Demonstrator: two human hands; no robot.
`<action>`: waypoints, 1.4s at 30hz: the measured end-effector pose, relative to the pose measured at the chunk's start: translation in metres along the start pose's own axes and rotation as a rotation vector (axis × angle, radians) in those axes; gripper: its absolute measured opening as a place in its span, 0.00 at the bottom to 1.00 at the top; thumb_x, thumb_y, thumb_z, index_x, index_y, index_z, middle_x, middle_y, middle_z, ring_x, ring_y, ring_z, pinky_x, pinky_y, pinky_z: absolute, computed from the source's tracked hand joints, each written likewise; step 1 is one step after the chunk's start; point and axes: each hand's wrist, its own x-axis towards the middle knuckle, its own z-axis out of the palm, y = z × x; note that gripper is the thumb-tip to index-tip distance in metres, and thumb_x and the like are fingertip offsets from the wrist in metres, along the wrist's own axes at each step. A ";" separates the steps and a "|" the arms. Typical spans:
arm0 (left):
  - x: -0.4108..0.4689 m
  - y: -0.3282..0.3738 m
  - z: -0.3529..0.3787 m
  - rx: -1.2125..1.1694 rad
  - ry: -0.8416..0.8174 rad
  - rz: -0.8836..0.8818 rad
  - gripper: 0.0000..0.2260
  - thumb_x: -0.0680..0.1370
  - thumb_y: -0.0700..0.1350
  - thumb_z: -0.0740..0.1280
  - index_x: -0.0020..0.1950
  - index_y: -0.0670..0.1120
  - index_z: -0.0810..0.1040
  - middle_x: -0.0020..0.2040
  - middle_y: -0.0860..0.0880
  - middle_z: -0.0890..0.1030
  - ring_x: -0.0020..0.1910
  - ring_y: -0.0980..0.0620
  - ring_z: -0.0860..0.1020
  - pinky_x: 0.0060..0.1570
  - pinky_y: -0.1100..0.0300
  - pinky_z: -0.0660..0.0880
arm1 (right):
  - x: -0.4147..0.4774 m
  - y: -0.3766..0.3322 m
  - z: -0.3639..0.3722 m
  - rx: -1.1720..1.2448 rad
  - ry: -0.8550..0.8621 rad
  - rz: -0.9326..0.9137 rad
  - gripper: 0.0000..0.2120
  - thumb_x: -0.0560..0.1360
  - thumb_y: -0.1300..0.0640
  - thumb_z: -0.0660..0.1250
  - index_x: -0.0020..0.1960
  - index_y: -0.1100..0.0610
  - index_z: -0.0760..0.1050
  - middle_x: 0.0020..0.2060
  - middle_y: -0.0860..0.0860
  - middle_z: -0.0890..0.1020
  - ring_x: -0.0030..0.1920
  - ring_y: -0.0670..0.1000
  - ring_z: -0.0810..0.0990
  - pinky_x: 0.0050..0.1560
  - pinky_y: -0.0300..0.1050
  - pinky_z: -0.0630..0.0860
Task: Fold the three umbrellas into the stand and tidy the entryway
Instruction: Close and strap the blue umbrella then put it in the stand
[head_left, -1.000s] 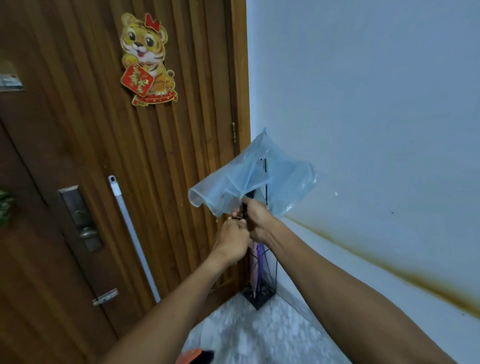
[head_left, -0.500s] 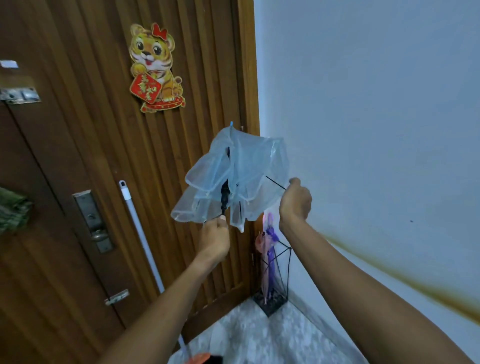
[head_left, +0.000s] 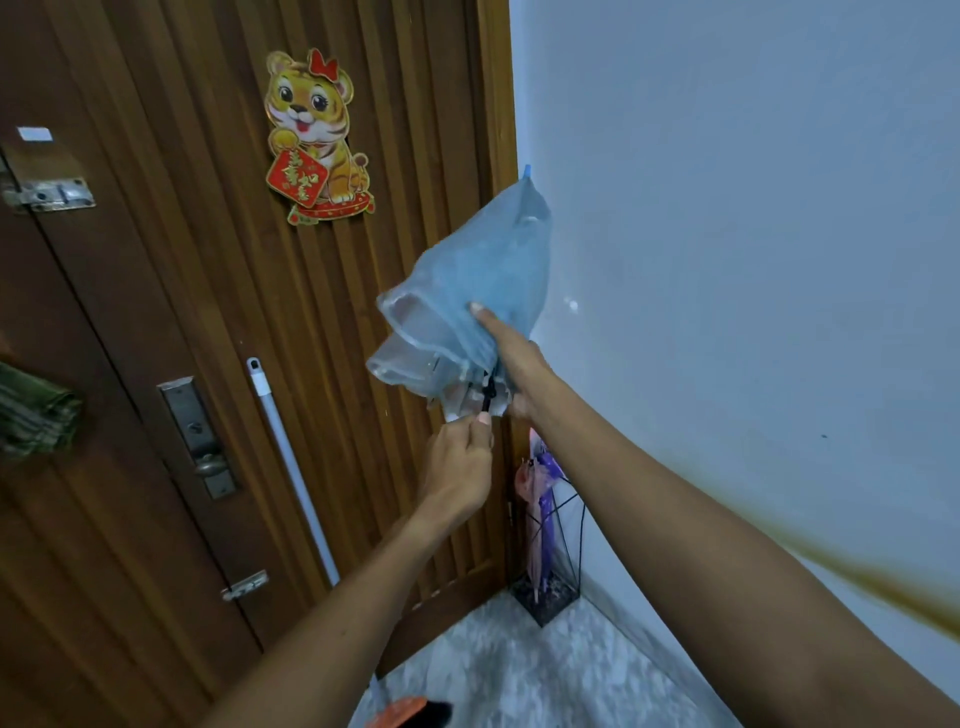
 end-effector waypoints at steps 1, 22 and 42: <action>-0.001 -0.004 -0.001 -0.021 -0.008 0.004 0.20 0.85 0.50 0.56 0.34 0.45 0.69 0.25 0.53 0.69 0.26 0.51 0.69 0.32 0.54 0.66 | -0.001 0.000 -0.003 -0.037 -0.030 0.000 0.36 0.64 0.47 0.83 0.65 0.62 0.76 0.49 0.57 0.87 0.41 0.56 0.88 0.38 0.48 0.83; 0.039 0.022 -0.035 -0.940 0.230 -0.504 0.17 0.69 0.36 0.78 0.56 0.36 0.81 0.50 0.40 0.86 0.41 0.46 0.87 0.33 0.55 0.82 | -0.030 0.003 -0.049 -0.735 -0.268 -0.280 0.15 0.72 0.57 0.76 0.57 0.58 0.82 0.49 0.54 0.87 0.49 0.54 0.87 0.56 0.55 0.83; 0.053 -0.002 -0.032 -0.471 -0.209 -0.387 0.19 0.74 0.49 0.76 0.63 0.50 0.76 0.56 0.52 0.84 0.49 0.56 0.82 0.42 0.60 0.75 | 0.008 -0.013 -0.050 -1.551 -0.179 -0.377 0.24 0.66 0.51 0.78 0.58 0.47 0.72 0.48 0.47 0.80 0.52 0.53 0.81 0.54 0.52 0.80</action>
